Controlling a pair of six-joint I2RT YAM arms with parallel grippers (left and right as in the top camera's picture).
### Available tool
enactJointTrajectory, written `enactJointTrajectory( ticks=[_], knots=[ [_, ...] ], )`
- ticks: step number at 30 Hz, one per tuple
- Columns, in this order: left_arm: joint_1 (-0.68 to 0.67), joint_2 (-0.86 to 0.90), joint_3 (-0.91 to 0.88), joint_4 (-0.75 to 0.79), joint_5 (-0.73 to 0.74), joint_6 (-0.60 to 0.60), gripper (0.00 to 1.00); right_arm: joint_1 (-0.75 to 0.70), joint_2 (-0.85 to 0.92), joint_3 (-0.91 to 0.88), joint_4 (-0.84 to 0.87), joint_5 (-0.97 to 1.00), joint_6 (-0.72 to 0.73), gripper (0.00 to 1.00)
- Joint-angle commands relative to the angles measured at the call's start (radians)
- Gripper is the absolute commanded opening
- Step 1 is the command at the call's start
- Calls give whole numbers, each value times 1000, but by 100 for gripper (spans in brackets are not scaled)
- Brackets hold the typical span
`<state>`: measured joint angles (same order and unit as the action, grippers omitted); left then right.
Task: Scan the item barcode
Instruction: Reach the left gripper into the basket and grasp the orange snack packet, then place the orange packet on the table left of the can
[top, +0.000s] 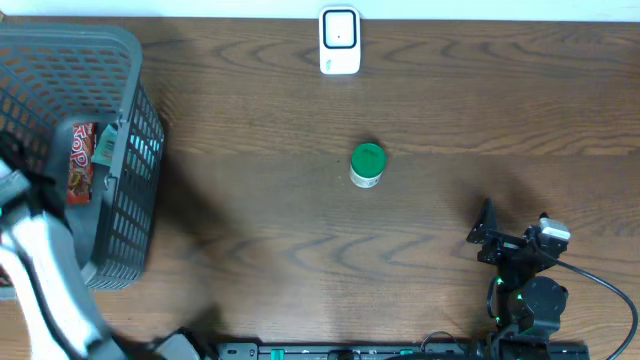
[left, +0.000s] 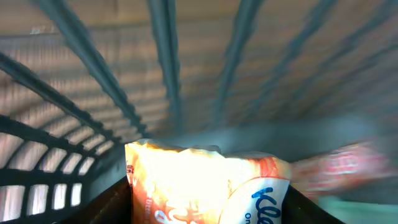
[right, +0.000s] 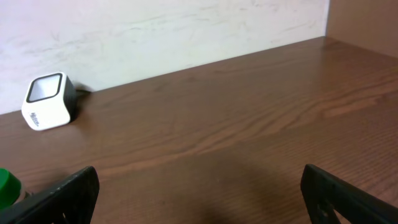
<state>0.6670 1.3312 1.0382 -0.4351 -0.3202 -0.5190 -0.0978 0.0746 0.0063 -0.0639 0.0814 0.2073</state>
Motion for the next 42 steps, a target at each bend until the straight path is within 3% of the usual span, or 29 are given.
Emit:
enactJointTrajectory(
  ticks=[1,4,7,13,17,20,24,30,33,35,36,39,42],
  knots=[
    [1,-249,10,11,257,-18,62,-5,-3,-1,-3,2,-11,99],
    [-71,-463,9,52,596,-102,62,-5,-3,-1,-3,2,-11,99],
    [-225,-527,9,87,684,-147,62,-5,-3,-1,-3,2,-11,99],
    [-695,-432,9,80,651,-147,62,-5,-3,-1,-3,2,-11,99],
    [-979,-234,9,77,501,-141,62,-5,-3,-1,-3,2,-11,99],
    [-1110,-60,9,77,372,-147,62,-5,-3,-1,-3,2,-11,99],
    [-1185,172,9,77,270,-149,62,-5,-3,-1,-3,2,-11,99],
    [-1208,392,9,76,247,-148,63,-5,-3,-1,-3,2,-11,99],
    [-1210,454,9,83,249,-132,70,-5,-3,-1,-3,2,-11,99],
    [-1212,459,10,83,248,-104,80,-5,-3,-1,-3,2,-11,99],
    [-1212,455,14,82,248,-82,95,-5,-3,-1,-3,2,-11,99],
    [-1206,416,60,48,247,34,97,-5,-3,-1,-3,2,-11,99],
    [-1180,292,229,-104,221,134,98,-5,-3,-1,-3,2,-11,99]
  ],
)
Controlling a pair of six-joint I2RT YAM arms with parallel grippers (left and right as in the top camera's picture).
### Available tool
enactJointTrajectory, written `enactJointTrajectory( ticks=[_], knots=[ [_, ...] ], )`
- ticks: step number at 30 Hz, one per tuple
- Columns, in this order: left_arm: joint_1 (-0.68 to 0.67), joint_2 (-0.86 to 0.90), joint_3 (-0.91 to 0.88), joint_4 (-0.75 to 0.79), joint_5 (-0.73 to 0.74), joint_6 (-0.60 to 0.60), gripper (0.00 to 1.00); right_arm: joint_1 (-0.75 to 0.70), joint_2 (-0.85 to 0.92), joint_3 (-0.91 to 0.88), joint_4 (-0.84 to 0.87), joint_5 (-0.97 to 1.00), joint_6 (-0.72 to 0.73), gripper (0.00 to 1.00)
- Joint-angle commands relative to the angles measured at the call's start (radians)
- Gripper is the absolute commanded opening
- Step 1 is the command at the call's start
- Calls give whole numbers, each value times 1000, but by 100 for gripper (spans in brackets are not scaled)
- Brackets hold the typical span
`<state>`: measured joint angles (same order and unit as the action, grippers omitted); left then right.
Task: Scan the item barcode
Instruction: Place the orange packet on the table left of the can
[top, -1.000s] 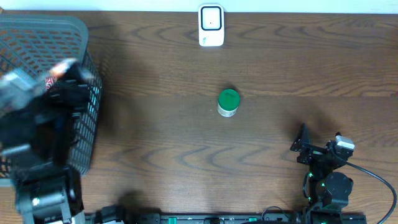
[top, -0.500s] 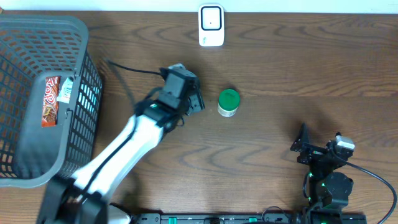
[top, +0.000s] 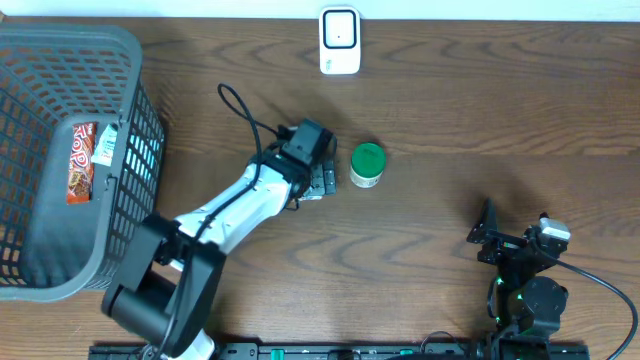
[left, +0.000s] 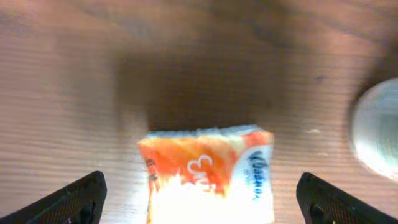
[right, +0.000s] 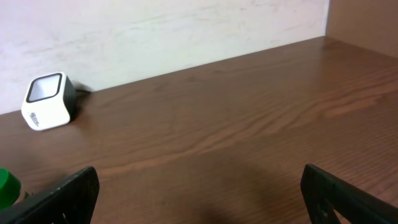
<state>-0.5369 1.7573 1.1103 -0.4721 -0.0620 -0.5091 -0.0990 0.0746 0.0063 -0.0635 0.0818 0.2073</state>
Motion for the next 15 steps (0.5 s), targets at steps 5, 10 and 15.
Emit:
enactJointTrajectory(
  ticks=[5,10,15],
  knots=[
    [123,-324,383,-235,-63,214,98,-4,-3,-1,-4,2,-11,99],
    [374,-482,422,-264,-221,239,98,-4,-3,-1,-4,2,-11,99],
    [740,-500,414,-420,-219,90,98,-4,-3,-1,-4,2,-11,99]
  ],
)
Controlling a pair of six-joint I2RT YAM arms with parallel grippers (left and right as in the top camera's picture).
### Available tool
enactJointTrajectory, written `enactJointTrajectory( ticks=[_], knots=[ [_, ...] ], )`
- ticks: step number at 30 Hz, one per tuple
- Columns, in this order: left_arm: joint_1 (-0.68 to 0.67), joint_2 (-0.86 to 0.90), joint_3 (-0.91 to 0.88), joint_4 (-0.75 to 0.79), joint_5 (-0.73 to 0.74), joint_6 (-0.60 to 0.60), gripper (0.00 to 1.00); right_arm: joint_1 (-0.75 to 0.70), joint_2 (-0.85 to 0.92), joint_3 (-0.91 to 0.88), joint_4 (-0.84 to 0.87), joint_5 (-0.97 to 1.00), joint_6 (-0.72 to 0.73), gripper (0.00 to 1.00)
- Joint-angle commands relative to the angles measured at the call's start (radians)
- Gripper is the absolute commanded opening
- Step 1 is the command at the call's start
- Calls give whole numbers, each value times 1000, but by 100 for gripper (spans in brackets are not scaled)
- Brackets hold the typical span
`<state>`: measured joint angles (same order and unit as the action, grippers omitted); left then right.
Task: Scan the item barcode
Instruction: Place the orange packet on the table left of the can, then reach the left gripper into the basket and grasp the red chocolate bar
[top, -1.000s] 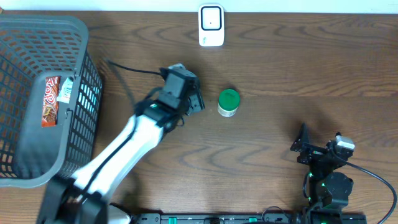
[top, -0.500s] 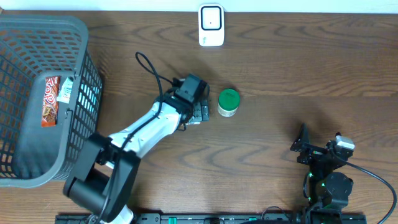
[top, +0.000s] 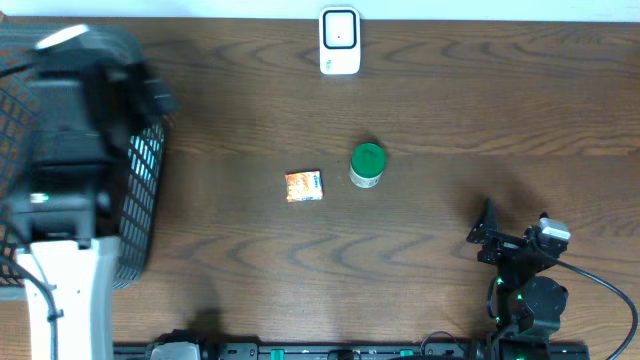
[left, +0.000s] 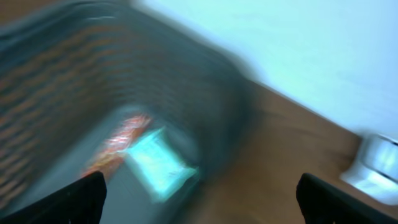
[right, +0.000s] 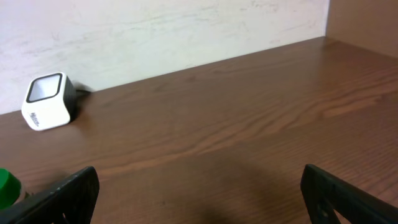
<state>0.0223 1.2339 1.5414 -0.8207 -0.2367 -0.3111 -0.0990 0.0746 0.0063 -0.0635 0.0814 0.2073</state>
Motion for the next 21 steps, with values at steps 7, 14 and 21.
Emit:
enactJointTrajectory(
  ticks=[7,14,21],
  knots=[
    [517,175,-95,-34,-37,-178,98,-4,-3,-1,-4,2,-11,99],
    [555,513,-128,85,234,289,98,-4,-3,-1,-4,2,-11,99],
    [555,726,-128,102,225,435,98,-4,-3,-1,-4,2,-11,99]
  ],
)
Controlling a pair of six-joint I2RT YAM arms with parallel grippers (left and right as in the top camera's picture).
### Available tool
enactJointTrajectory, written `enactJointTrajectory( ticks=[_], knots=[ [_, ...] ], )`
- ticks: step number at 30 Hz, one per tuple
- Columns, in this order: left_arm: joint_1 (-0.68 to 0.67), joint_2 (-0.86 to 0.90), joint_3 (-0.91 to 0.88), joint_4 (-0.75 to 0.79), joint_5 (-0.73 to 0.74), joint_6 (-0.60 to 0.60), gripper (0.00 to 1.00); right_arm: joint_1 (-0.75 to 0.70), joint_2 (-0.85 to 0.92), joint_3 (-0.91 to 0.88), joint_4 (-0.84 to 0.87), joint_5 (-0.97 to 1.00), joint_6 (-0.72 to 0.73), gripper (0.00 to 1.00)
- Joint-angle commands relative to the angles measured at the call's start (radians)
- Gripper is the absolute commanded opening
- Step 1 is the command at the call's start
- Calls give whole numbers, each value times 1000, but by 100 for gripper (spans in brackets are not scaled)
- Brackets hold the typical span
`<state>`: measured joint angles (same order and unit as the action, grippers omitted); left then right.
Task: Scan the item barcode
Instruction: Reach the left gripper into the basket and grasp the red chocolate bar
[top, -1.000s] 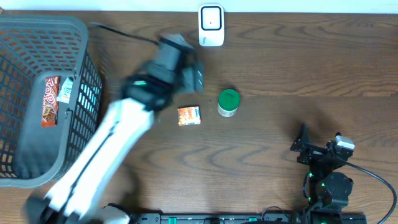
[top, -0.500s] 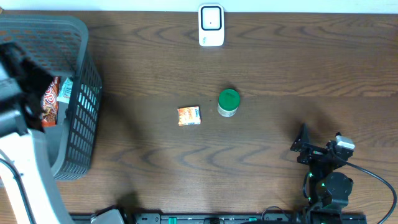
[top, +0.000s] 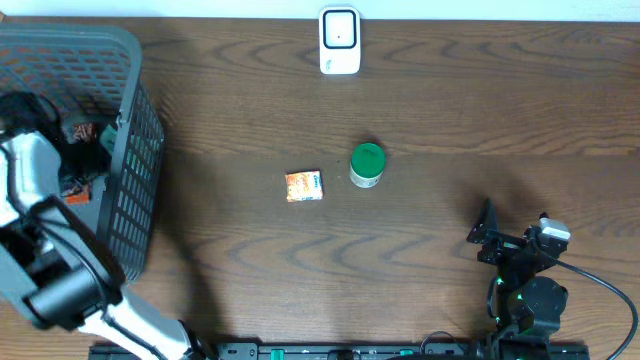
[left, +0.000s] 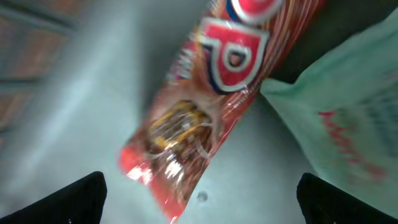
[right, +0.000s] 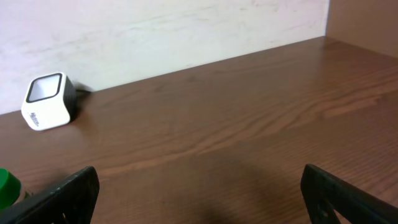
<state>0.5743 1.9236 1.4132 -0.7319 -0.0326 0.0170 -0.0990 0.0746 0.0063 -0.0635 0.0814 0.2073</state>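
My left gripper (left: 202, 208) is open, low inside the grey basket (top: 135, 120). Its fingers (left: 68, 202) stand wide apart just over a red snack packet (left: 211, 99), and a pale green packet (left: 348, 106) lies beside that. In the overhead view the left gripper (top: 88, 158) covers most of the packets. A small orange packet (top: 303, 186) lies on the table beside a green-lidded jar (top: 367, 165). The white scanner (top: 340, 41) stands at the far edge, and the scanner (right: 50, 101) also shows in the right wrist view. My right gripper (right: 199, 199) is open over bare wood.
The basket's mesh walls surround the left gripper closely. The right arm (top: 520, 260) rests at the near right of the brown table (top: 480, 120). The green jar lid (right: 5, 186) shows at the left edge of the right wrist view.
My left gripper was up above the basket; now it is down inside it, close over the red packet. The orange packet, jar and right arm have not moved.
My left gripper was in the basket with the orange packet between its fingers. Then it was over the table beside the green jar with the packet beneath it. After that the packet lay alone on the table and the arm was back at the basket, now low inside.
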Motion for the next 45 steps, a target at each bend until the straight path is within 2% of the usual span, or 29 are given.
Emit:
enactJointTrajectory(
  ticks=[1,10,17,18,20,21,22,24,26,27,28,30,34,37,39,45],
  knots=[
    [3,65,0,36,19,115,98,-4,-3,-1,-4,2,-11,99],
    [13,138,0,192,14,220,98,-4,-3,-1,-4,2,-11,99],
    [51,224,0,237,14,222,100,-4,-3,-1,-4,2,-11,99],
    [58,246,0,237,14,222,95,-4,-3,-1,-3,2,-11,99],
    [65,271,0,236,15,222,77,-4,-3,-1,-4,2,-11,99],
    [67,297,0,227,14,222,52,-4,-3,-1,-4,2,-11,99],
    [67,307,0,222,14,222,44,-4,-3,-1,-4,2,-11,99],
    [67,319,0,210,15,217,41,-4,-3,-1,-3,2,-11,99],
    [67,314,1,205,15,206,23,-4,-3,-1,-4,2,-11,99],
    [67,309,1,199,14,206,19,-4,-3,-1,-4,2,-11,99],
    [67,304,1,194,14,206,10,-4,-3,-1,-4,2,-11,99],
    [67,285,1,180,14,206,8,-4,-3,-1,-4,2,-11,99],
    [67,184,7,148,14,152,7,-4,-3,-1,-4,2,-11,99],
    [66,48,7,138,25,70,7,-4,-3,-1,-4,2,-11,99],
    [54,-117,7,131,114,55,7,-4,-3,-1,-4,2,-11,99],
    [-49,-542,7,143,253,-129,7,-4,-3,-1,-4,2,-11,99]
  ],
)
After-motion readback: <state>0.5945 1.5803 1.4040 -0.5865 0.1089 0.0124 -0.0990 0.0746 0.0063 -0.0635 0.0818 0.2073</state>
